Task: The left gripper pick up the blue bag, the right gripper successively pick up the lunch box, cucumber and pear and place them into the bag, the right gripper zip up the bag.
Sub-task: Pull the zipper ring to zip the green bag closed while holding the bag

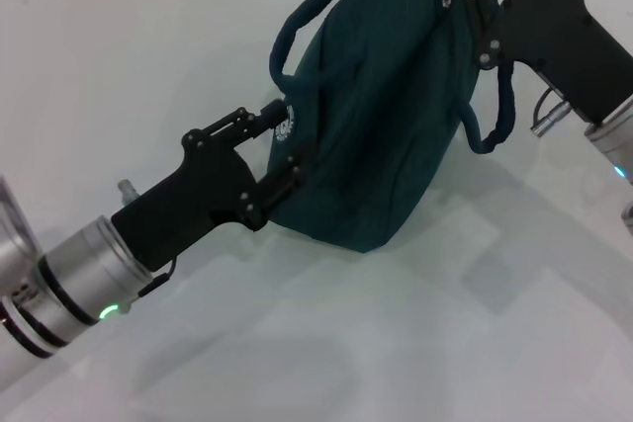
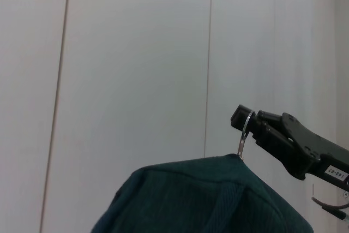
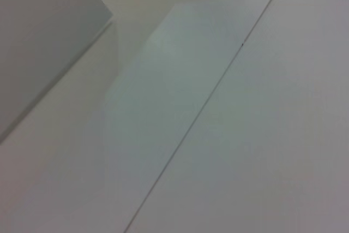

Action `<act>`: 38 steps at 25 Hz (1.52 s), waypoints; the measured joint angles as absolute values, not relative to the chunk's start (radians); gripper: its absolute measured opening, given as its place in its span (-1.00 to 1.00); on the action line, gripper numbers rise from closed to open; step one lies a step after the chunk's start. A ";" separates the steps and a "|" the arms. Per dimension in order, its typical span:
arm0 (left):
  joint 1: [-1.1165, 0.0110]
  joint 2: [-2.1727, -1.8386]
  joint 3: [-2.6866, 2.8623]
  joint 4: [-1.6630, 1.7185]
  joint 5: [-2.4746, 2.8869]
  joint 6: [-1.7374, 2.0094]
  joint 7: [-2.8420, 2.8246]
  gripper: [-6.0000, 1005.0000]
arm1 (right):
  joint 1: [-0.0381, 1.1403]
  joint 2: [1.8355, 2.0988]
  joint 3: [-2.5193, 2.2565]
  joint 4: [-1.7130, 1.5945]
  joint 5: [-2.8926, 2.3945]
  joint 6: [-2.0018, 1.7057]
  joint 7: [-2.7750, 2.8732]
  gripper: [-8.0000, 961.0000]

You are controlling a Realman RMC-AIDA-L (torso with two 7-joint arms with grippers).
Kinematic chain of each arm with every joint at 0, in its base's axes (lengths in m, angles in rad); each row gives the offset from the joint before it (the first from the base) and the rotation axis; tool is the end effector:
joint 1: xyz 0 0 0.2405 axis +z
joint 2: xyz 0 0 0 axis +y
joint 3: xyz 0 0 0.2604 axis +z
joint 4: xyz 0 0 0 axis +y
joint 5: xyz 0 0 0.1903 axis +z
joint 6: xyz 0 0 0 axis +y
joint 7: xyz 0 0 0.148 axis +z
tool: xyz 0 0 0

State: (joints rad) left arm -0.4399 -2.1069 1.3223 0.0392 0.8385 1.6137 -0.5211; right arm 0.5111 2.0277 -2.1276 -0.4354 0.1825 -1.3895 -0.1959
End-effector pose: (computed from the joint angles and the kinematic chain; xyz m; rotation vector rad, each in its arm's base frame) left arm -0.2500 0.2611 -0.0536 -2.2385 -0.3485 -1.1748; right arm 0.1755 0.3298 -0.0194 -1.8310 -0.4439 0.9430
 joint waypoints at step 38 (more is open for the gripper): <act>-0.561 -2.108 1.329 0.002 0.824 1.526 -0.547 -0.26 | 0.516 2.028 -2.172 -0.434 0.183 -1.387 -0.195 -0.91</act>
